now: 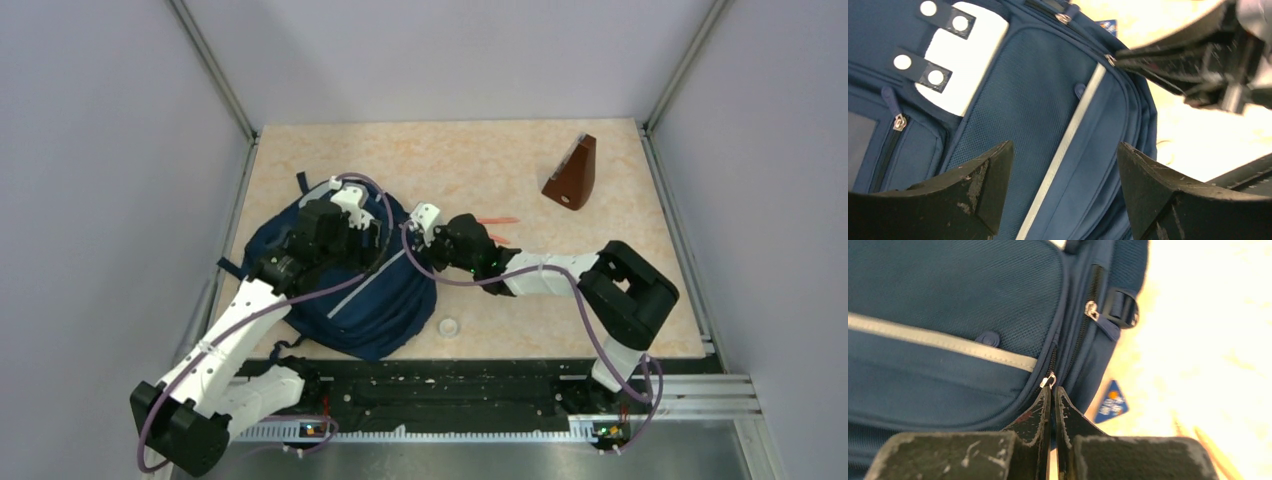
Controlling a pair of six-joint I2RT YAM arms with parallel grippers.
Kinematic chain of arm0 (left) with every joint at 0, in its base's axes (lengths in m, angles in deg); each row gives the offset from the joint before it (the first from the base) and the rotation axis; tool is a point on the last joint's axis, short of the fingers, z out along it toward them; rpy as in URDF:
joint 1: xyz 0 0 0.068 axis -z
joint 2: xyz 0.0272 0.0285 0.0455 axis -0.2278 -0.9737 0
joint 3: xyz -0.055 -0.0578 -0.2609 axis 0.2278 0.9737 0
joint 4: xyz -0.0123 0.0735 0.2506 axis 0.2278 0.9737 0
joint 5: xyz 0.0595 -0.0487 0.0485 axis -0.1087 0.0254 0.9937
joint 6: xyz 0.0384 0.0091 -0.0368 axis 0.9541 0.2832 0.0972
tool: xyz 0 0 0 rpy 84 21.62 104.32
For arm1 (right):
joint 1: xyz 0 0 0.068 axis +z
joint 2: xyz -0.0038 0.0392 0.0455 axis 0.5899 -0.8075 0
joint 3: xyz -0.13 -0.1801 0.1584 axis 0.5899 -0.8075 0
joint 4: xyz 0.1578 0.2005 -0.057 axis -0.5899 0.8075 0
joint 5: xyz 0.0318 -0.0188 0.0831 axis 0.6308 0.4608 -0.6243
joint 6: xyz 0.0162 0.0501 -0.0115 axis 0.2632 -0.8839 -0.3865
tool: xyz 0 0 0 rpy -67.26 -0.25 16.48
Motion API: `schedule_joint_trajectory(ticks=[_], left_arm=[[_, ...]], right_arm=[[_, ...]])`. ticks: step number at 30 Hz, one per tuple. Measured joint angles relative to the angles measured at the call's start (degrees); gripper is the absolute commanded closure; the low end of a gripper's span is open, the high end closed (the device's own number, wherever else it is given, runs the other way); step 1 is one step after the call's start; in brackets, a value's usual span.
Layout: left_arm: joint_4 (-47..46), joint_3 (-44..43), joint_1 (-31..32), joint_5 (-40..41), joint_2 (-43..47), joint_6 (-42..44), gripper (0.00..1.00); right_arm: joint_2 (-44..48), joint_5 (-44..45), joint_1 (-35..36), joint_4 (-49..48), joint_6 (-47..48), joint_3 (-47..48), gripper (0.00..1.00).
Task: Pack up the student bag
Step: Unzip the student bag at the center of the board.
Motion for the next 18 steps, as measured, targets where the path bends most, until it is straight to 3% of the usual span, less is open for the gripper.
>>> schedule_joint_trajectory(ticks=[5, 15, 18], left_arm=[[-3.23, 1.95, 0.72, -4.52, 0.90, -4.68, 0.20], [-10.91, 14.99, 3.56, -6.19, -0.94, -13.64, 0.18], [-13.55, 15.80, 3.63, -6.36, -2.05, -14.29, 0.23]], right_arm=[[0.00, 2.05, -3.91, 2.89, 0.66, 3.06, 1.00], [0.00, 2.64, -4.74, 4.07, 1.07, 3.41, 1.00], [0.00, 2.43, -4.76, 4.13, 1.03, 3.41, 1.00]])
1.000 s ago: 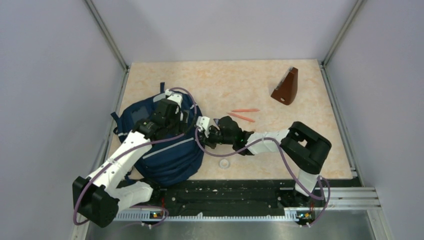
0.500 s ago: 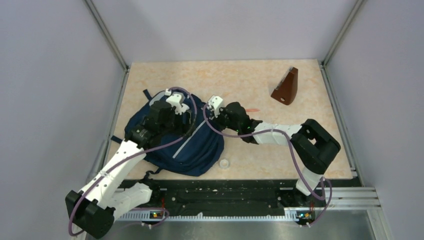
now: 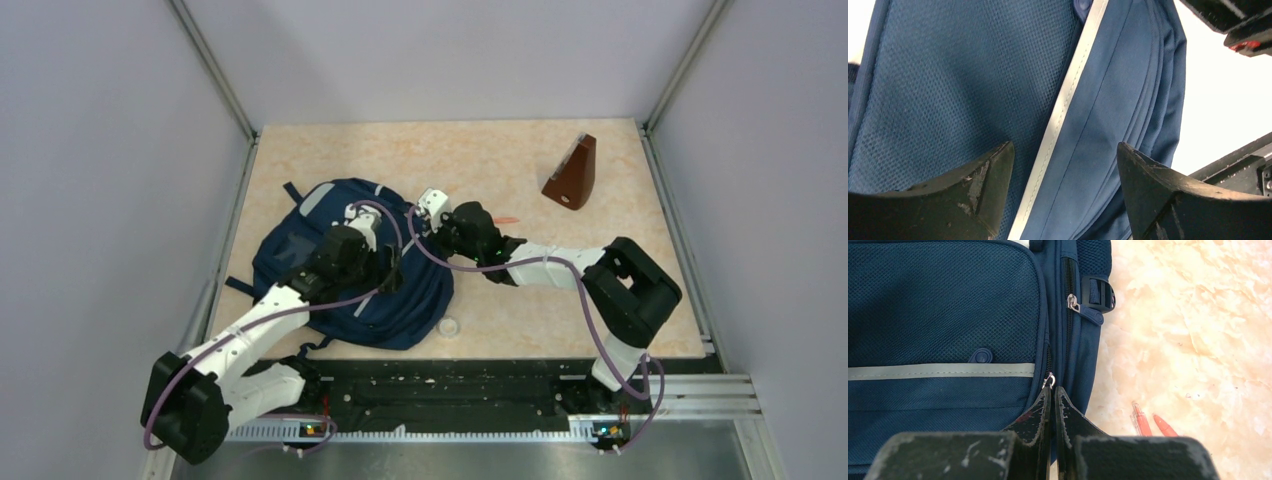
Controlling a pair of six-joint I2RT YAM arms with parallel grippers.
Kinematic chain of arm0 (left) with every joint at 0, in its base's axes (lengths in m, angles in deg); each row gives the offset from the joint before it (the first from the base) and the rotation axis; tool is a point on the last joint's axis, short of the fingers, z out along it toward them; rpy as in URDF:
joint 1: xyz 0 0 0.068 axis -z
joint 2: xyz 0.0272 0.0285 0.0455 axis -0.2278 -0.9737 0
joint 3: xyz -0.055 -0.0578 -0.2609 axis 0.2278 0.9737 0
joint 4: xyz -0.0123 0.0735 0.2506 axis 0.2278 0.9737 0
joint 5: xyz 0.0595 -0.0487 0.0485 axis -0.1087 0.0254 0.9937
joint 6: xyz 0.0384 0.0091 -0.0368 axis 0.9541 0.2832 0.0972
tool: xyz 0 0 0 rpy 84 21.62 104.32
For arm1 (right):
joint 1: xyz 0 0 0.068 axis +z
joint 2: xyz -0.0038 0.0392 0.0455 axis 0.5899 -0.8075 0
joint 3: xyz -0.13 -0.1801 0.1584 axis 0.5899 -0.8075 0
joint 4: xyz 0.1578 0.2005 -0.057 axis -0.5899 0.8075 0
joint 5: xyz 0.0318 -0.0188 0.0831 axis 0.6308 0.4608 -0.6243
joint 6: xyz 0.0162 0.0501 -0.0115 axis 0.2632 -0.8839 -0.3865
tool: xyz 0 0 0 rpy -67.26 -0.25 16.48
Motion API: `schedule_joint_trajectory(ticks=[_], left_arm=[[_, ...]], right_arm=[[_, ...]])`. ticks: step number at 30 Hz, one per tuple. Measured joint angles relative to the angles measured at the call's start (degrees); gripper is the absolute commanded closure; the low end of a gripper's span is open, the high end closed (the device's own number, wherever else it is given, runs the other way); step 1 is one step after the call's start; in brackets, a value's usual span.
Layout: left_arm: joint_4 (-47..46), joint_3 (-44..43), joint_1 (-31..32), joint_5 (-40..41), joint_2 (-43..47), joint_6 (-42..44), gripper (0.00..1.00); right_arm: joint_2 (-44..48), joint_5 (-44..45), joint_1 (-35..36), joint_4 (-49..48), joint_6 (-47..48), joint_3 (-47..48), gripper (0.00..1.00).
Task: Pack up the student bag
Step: Unzip the student bag at the center of the board.
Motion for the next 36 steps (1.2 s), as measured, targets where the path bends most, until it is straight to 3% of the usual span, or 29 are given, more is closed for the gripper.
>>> schedule_joint_trajectory(ticks=[6, 9, 12, 14, 36], left_arm=[[-4.76, -0.02, 0.00, -1.88, -3.08, -1.25, 0.48], [-5.40, 0.15, -0.17, -2.01, -3.52, -1.64, 0.68], [-5.46, 0.26, -0.24, -1.40, -3.80, -2.34, 0.82], [-5.75, 0.33, -0.11, -1.64, -4.20, -2.95, 0.98], [-6.16, 0.83, 0.20, -1.84, -2.64, -6.38, 1.00]], right_arm=[[0.00, -0.04, 0.00, 0.09, -0.09, 0.00, 1.00], [0.00, -0.02, -0.02, 0.39, -0.04, 0.00, 1.00], [0.00, -0.11, -0.04, 0.55, 0.13, 0.00, 1.00], [0.00, -0.76, -0.13, 0.35, 0.48, -0.02, 1.00], [8.76, 0.74, 2.69, -3.58, -1.25, -10.47, 1.00]])
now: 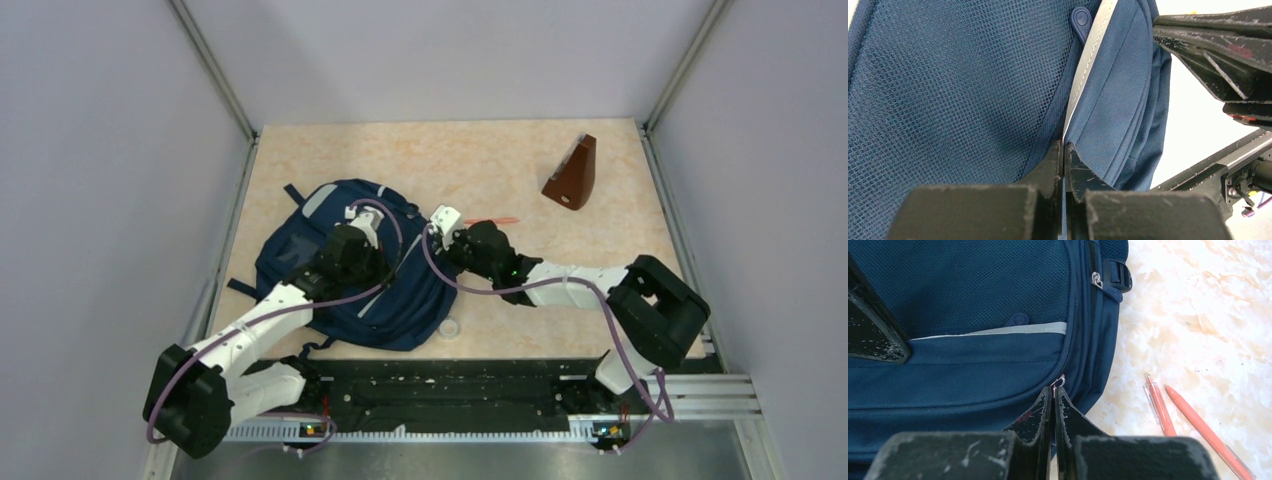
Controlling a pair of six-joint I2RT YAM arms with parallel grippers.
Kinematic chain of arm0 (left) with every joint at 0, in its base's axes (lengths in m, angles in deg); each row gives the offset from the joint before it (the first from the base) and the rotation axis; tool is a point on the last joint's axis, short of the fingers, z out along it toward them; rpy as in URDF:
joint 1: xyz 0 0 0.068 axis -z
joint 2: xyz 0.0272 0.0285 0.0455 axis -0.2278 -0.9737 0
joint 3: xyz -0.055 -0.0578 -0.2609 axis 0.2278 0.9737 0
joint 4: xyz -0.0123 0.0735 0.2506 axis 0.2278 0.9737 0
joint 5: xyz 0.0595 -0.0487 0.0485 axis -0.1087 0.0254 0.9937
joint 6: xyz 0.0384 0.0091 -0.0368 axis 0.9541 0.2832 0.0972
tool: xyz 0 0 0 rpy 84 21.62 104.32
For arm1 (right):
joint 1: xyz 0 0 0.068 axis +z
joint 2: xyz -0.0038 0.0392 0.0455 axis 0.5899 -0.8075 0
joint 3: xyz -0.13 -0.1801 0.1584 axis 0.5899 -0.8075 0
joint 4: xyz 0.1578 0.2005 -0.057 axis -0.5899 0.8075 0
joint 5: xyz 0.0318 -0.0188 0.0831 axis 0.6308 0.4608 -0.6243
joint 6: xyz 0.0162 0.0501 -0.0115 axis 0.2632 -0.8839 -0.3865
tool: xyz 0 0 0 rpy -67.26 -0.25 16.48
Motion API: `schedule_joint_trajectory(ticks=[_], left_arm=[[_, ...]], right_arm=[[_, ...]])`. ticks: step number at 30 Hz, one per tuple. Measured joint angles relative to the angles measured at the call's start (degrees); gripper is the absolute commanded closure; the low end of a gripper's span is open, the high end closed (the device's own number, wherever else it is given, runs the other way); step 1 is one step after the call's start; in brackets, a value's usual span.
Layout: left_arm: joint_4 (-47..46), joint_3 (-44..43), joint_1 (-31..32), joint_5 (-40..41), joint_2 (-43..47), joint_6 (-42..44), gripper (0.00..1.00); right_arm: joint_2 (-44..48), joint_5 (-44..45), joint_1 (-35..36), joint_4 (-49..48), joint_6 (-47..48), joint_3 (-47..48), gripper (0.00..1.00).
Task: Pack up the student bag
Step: Unzip the student bag at the center of the board.
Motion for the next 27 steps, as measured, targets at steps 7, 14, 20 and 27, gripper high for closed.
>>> schedule_joint_trajectory(ticks=[7, 14, 20, 27], left_arm=[[0.00, 0.07, 0.00, 0.44, 0.22, -0.42, 1.00], [-0.09, 0.07, 0.00, 0.61, 0.22, -0.72, 1.00], [-0.17, 0.07, 0.00, 0.61, 0.22, -0.92, 1.00], [-0.74, 0.07, 0.00, -0.04, 0.22, -1.57, 1.00]], right_arm=[[0.44, 1.25, 2.14, 1.27, -1.68, -0.70, 1.00], [2.27, -0.55, 4.42, 1.95, -4.90, -1.88, 1.00], [3.76, -2.43, 6.56, 1.31, -9.40, -3.56, 1.00], [3.76, -1.77, 10.75, -0.68, -14.05, -4.46, 1.00]])
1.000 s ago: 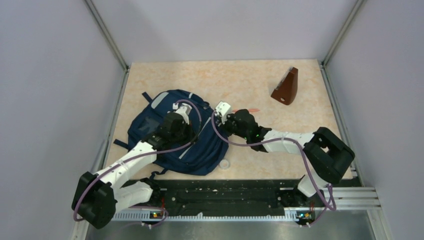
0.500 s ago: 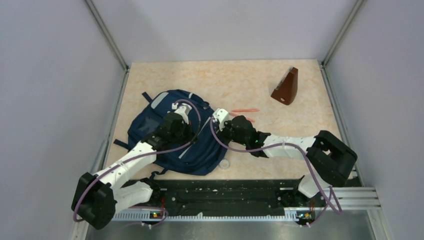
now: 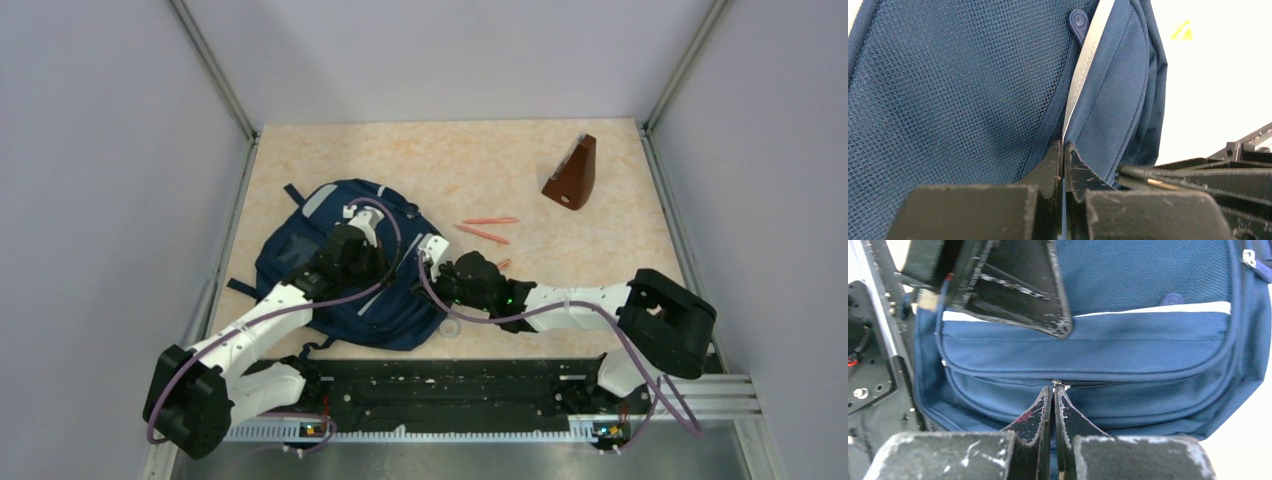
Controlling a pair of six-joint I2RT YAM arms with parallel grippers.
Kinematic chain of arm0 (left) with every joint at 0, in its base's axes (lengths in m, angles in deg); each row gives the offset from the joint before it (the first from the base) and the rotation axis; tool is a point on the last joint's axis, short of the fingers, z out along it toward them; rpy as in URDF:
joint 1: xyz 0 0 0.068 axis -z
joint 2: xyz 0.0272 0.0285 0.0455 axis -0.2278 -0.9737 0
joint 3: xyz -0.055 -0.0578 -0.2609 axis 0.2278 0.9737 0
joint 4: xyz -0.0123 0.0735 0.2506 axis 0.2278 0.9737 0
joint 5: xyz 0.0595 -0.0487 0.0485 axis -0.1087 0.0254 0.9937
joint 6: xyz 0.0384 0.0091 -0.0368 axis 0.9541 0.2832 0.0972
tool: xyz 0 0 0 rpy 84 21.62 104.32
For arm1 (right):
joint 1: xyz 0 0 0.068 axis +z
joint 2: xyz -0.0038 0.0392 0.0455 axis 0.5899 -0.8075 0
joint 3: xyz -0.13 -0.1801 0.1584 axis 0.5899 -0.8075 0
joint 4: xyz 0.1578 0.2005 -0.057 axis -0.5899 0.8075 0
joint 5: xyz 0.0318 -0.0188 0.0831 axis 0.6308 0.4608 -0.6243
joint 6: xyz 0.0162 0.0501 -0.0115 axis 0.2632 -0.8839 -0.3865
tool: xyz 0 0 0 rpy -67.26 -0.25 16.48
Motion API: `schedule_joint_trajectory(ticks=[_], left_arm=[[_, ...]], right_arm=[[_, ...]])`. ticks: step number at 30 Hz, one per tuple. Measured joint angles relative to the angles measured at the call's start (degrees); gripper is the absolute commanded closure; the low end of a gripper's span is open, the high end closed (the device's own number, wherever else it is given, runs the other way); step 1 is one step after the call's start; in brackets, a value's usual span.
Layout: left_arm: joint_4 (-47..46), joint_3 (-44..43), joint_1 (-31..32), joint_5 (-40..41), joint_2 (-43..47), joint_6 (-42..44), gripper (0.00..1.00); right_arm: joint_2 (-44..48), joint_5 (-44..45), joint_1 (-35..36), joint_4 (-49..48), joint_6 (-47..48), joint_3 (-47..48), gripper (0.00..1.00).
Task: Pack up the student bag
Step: Unzip the student bag at the center of the board.
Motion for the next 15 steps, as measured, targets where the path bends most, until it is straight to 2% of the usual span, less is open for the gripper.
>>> schedule_joint_trajectory(ticks=[8, 15], left_arm=[[-1.36, 0.00, 0.00, -0.46, 0.00, -0.81, 1.00], [-1.97, 0.00, 0.00, -0.68, 0.09, -1.27, 1.00]], right_arm=[[-0.24, 4.61, 7.61, -5.46, -3.26, -0.28, 1.00], [-3.93, 10.05, 13.42, -9.31, -2.82, -0.31, 1.00]])
